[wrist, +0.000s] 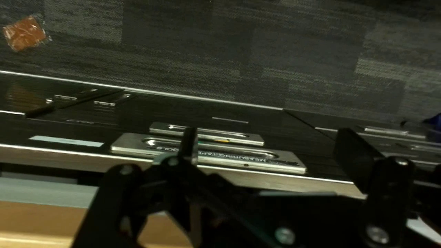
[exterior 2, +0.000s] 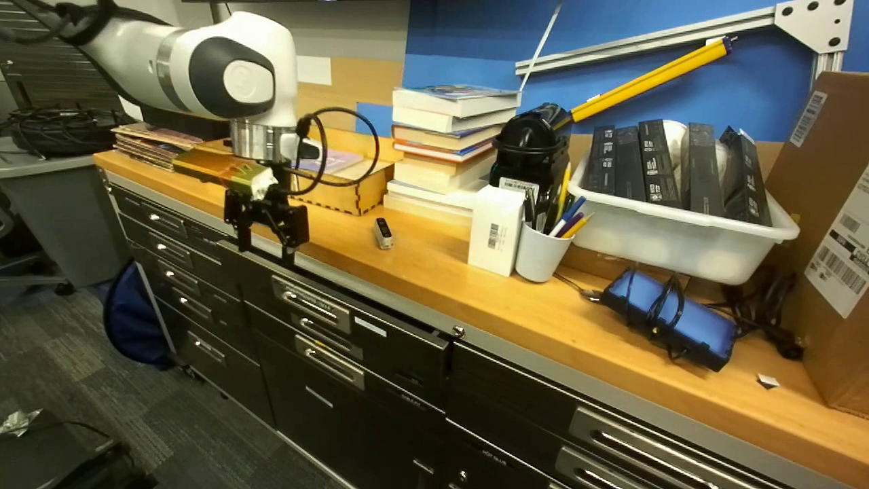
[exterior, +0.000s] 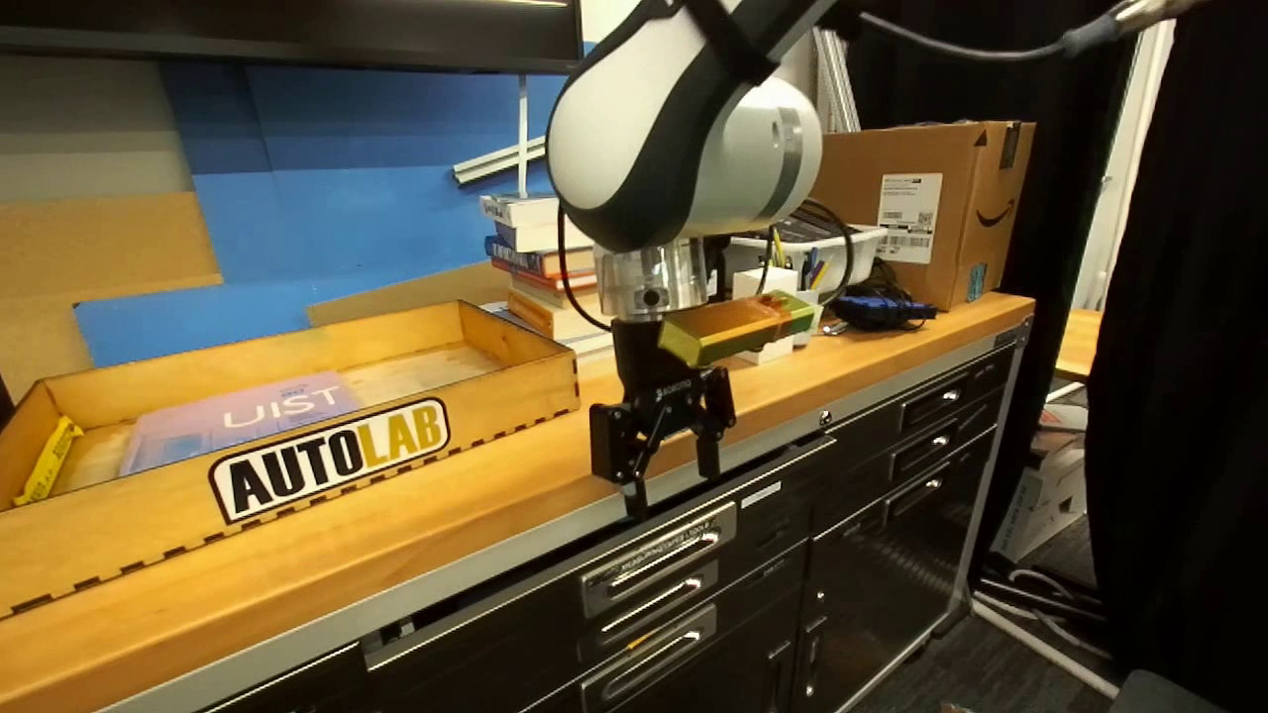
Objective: Put the Lego into the open drawer and then close the drawer
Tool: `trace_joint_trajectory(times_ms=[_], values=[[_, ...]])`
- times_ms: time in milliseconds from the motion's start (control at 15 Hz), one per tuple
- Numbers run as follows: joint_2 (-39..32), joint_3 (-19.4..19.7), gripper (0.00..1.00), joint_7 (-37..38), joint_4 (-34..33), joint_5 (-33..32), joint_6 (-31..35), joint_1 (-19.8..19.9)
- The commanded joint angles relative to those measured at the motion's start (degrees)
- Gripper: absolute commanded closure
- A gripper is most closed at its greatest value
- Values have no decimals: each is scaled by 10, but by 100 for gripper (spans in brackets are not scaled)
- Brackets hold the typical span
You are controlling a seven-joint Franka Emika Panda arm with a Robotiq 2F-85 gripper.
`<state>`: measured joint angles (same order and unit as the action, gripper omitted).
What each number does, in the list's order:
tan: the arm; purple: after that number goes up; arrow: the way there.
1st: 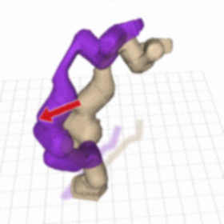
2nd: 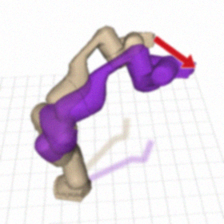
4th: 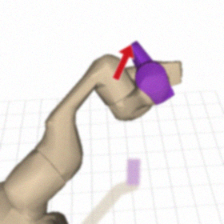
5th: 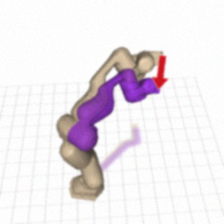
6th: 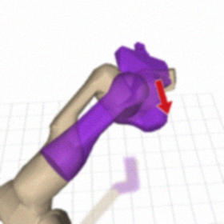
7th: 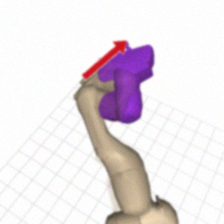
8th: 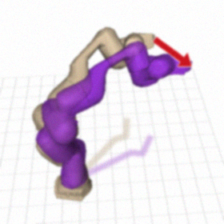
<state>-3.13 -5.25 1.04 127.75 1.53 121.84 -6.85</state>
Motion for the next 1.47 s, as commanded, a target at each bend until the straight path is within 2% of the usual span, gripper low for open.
trace_joint_trajectory(times_ms=[0,333,467,600,933,1400], values=[[-130,-7,0,-75,-110,15,-64,4],[-252,-18,0,-135,-228,6,-178,8],[-261,-19,0,-141,-253,2,-222,6],[-257,-19,0,-132,-252,0,-235,3],[-207,-11,0,-49,-178,18,-173,-2],[-48,-9,0,108,27,31,-3,-13]])
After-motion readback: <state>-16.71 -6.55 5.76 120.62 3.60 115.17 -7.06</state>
